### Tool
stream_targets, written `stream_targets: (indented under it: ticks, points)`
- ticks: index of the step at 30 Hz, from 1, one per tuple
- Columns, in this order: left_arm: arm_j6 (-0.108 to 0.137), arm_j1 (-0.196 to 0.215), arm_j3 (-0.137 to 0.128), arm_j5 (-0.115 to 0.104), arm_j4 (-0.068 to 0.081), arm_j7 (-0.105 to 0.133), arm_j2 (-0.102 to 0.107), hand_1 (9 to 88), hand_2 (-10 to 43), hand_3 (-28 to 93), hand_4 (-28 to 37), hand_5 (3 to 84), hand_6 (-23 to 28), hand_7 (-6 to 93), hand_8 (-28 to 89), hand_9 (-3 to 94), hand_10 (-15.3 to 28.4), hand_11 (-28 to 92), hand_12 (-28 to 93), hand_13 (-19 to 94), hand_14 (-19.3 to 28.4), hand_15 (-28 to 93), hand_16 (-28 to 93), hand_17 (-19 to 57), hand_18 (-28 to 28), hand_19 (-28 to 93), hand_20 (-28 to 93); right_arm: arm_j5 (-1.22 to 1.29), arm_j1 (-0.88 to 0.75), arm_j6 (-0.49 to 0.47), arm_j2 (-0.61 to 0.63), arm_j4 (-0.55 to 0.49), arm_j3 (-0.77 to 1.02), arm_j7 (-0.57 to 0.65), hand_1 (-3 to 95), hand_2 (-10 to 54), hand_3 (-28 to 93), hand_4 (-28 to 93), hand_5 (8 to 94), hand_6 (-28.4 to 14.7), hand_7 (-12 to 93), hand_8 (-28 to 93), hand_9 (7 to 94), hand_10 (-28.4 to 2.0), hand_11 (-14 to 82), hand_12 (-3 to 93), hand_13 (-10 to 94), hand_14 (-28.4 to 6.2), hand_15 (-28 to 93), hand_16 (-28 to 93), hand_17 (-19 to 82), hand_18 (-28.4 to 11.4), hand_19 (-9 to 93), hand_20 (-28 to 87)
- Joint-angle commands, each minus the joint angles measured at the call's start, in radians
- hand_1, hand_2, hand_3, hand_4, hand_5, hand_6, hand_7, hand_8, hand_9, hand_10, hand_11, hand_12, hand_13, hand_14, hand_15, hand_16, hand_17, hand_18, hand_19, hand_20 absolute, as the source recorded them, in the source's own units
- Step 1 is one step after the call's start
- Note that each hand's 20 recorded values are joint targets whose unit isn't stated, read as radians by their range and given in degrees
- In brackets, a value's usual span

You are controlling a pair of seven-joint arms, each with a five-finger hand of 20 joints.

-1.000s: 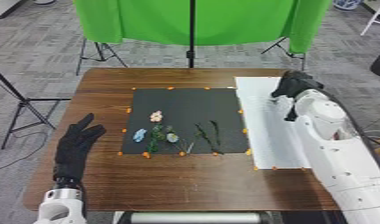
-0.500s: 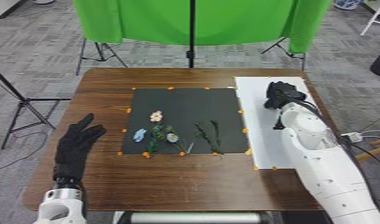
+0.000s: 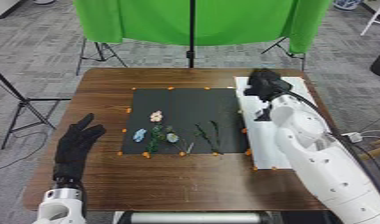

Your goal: Arrange flowers

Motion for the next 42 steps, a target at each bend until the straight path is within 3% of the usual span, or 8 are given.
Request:
stream_targets:
  ticks: [1, 15, 28, 31, 35, 37, 42]
  points:
    - [-0.010, 0.000, 0.006, 0.006, 0.007, -0.005, -0.005, 17.9, 2.1, 65, -28.3, 43.0, 3.6, 9.1, -4, 46.8, 13.8, 21, 17, 38, 16.3, 20, 7, 5.3, 14.2, 10, 26, 0.026, 0.081, -0.129, -0.077, -0.093, -0.145, -0.070, 66.4, -9.5, 49, -14, 79.6, 0.3, 19, 10, 91.3, -7.9, 6.5, 36.2, 94, -0.3, 56, 34, 65, -8.7, 93, 54]
    - [-0.019, 0.001, 0.008, 0.005, 0.010, -0.002, -0.008, 17.8, 1.9, 65, -28.3, 43.0, 3.5, 9.4, -4, 46.8, 13.7, 21, 17, 38, 16.4, 20, 7, 5.3, 14.2, 10, 26, -0.022, 0.092, -0.272, -0.131, -0.089, -0.284, -0.115, 61.0, -9.5, 50, -14, 76.6, 1.4, 20, 10, 89.5, -8.1, 9.1, 37.5, 92, -0.5, 57, 35, 64, -9.0, 93, 56]
    - [-0.025, -0.009, 0.009, 0.007, 0.017, -0.008, -0.008, 18.0, 1.8, 65, -28.1, 43.0, 3.6, 9.1, -4, 46.7, 13.7, 21, 17, 38, 16.3, 20, 7, 5.3, 14.2, 10, 26, -0.093, 0.072, -0.282, -0.148, -0.057, -0.275, -0.155, 55.4, -9.5, 48, -13, 71.8, 1.8, 17, 9, 85.4, -9.0, 17.4, 31.7, 92, -0.7, 58, 34, 64, -9.5, 93, 57]
    - [-0.026, -0.004, 0.005, 0.006, 0.015, -0.007, -0.007, 18.3, 1.5, 66, -27.7, 43.0, 3.6, 9.1, -4, 46.8, 13.7, 21, 17, 38, 16.3, 20, 7, 5.3, 14.2, 10, 26, -0.119, 0.066, -0.279, -0.146, -0.050, -0.269, -0.163, 50.8, -9.5, 53, -15, 69.6, 2.3, 17, 7, 83.7, -9.6, 20.8, 27.8, 91, -1.0, 58, 34, 63, -9.6, 93, 57]
    - [-0.025, -0.002, 0.005, 0.007, 0.014, -0.006, -0.007, 19.1, 1.3, 65, -27.0, 43.0, 3.6, 9.1, -4, 46.8, 13.7, 21, 17, 38, 16.4, 20, 7, 5.3, 14.2, 10, 26, -0.137, 0.059, -0.273, -0.141, -0.044, -0.265, -0.154, 46.2, -9.5, 58, -16, 68.3, 2.4, 17, 2, 82.3, -10.4, 23.4, 23.1, 91, -1.2, 58, 34, 63, -10.0, 93, 57]
    - [-0.025, -0.004, 0.006, 0.006, 0.015, -0.008, -0.007, 19.1, 1.1, 65, -26.7, 43.0, 3.7, 9.0, -4, 46.8, 13.7, 21, 17, 38, 16.4, 20, 7, 5.3, 14.2, 10, 26, -0.143, 0.054, -0.269, -0.139, -0.042, -0.262, -0.153, 43.8, -9.5, 60, -17, 67.3, 2.4, 17, -7, 81.7, -10.7, 23.6, 22.6, 90, -1.3, 58, 34, 62, -10.0, 93, 56]
    - [-0.030, -0.004, 0.004, 0.008, 0.015, -0.010, -0.005, 19.5, 1.0, 65, -26.2, 42.9, 3.6, 9.0, -4, 46.8, 13.7, 21, 17, 38, 16.3, 20, 7, 5.3, 14.2, 10, 26, -0.137, 0.047, -0.277, -0.128, -0.048, -0.256, -0.142, 41.8, -9.5, 61, -17, 66.2, 2.1, 17, -9, 81.2, -10.9, 23.4, 22.4, 90, -1.3, 58, 34, 62, -10.1, 93, 56]
